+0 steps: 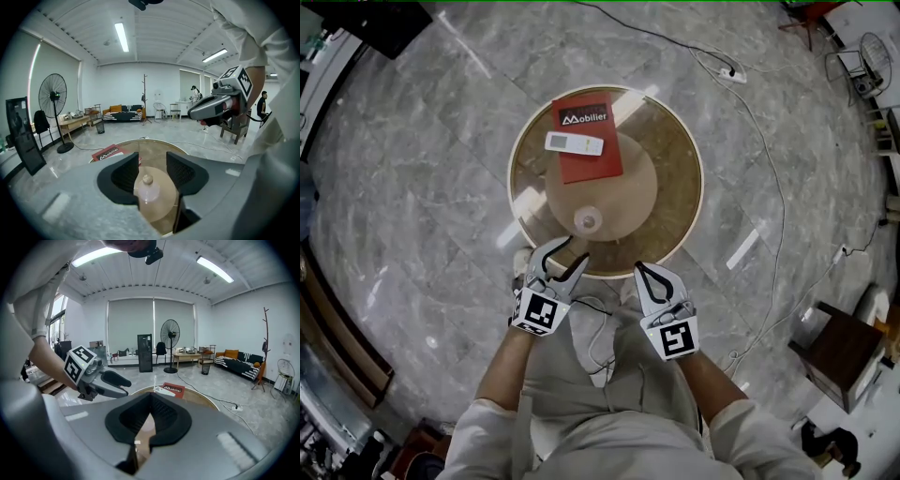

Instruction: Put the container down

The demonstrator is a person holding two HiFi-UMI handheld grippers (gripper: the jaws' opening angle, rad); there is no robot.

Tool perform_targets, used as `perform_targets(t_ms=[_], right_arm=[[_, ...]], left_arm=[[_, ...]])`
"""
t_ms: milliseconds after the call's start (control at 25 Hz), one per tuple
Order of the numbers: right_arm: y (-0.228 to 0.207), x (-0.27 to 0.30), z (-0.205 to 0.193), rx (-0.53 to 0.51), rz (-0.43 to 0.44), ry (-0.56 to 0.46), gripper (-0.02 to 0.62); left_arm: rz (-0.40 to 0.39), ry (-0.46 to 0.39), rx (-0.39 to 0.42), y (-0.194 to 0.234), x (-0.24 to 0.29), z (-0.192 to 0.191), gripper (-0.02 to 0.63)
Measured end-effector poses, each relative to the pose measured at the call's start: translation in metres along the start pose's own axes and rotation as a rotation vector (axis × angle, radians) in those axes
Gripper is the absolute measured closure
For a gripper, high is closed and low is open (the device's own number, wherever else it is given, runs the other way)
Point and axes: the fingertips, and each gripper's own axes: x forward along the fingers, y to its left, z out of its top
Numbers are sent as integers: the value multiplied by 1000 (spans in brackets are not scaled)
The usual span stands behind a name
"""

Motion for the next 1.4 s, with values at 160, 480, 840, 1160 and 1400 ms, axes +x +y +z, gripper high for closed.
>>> perform_targets(t_ms=[160,480,840,1160,1400], right_arm=[[7,-23,34,3,-17,6,591],[19,-71,80,30,-77,30,591],[55,-112,95,29,-65,89,591],[76,-138,111,40,-81,108,591],[87,-154,122,55,-101,106,591]], left_arm=[[-4,14,14,-1,-32,33,440],[-11,34,70,1,-77,89,530],[-17,66,94,-8,-112,114,601],[-56,79,105,-27,-143,131,601],[-81,77,122,-35,-158,141,601]])
